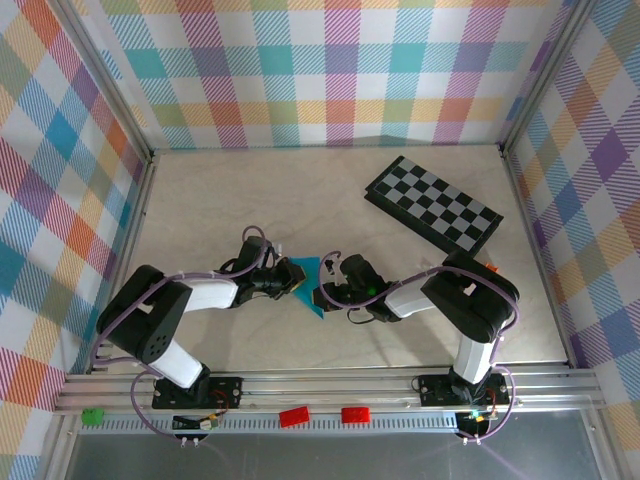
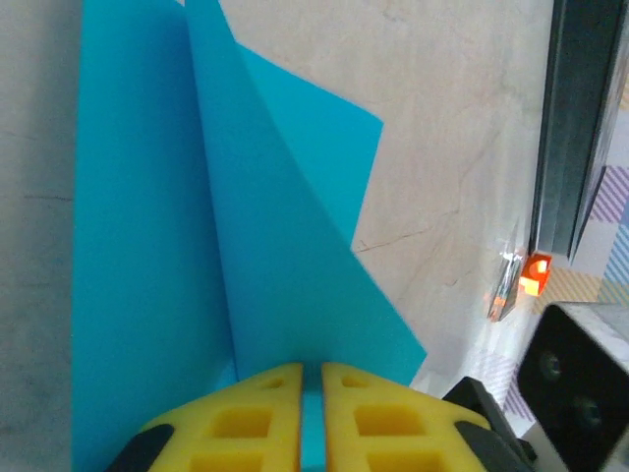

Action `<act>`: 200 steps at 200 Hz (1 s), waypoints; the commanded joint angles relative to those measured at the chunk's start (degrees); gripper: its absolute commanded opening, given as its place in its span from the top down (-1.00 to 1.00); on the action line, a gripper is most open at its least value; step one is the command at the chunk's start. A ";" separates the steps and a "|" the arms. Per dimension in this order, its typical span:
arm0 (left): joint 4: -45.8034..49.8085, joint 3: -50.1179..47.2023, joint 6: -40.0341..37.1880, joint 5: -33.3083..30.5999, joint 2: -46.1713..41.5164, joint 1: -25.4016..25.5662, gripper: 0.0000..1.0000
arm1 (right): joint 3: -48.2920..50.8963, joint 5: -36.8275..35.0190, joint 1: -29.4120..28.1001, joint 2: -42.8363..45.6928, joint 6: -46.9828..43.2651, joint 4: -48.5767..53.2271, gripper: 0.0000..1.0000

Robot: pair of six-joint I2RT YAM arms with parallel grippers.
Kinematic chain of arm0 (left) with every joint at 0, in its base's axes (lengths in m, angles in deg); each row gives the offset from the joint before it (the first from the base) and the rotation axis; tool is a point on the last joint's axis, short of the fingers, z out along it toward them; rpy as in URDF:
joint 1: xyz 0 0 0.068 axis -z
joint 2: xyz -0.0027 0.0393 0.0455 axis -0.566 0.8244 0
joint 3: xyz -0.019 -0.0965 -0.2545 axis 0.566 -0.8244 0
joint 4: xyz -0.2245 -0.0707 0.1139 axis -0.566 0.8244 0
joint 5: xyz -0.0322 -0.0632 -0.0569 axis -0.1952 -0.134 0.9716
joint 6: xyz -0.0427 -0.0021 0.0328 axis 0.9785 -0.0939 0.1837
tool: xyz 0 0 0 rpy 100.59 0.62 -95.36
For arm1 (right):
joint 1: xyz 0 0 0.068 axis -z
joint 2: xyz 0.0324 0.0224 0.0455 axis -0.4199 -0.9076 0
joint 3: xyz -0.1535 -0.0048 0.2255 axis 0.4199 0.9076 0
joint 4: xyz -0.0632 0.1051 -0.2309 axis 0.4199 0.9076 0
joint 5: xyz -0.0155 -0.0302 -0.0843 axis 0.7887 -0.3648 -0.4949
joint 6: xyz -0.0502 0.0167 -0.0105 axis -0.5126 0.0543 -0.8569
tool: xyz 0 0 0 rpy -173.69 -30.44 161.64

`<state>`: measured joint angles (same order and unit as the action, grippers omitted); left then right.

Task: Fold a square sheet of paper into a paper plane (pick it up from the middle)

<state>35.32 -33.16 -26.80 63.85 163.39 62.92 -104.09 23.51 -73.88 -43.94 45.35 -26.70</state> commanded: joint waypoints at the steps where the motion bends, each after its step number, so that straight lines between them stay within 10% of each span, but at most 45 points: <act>1: 4.54 -1.28 -1.12 -4.91 -5.12 0.47 0.61 | 1.05 -0.25 -0.14 -1.20 -0.23 4.34 0.84; 200: 14.28 -7.95 7.50 -11.30 -9.43 0.73 0.95 | -4.54 -12.98 -5.52 0.37 -20.90 17.26 0.83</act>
<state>46.37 -37.75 -22.71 54.60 157.01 62.92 -109.62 13.10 -78.95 -43.11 27.30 -14.59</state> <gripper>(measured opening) 0.040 0.084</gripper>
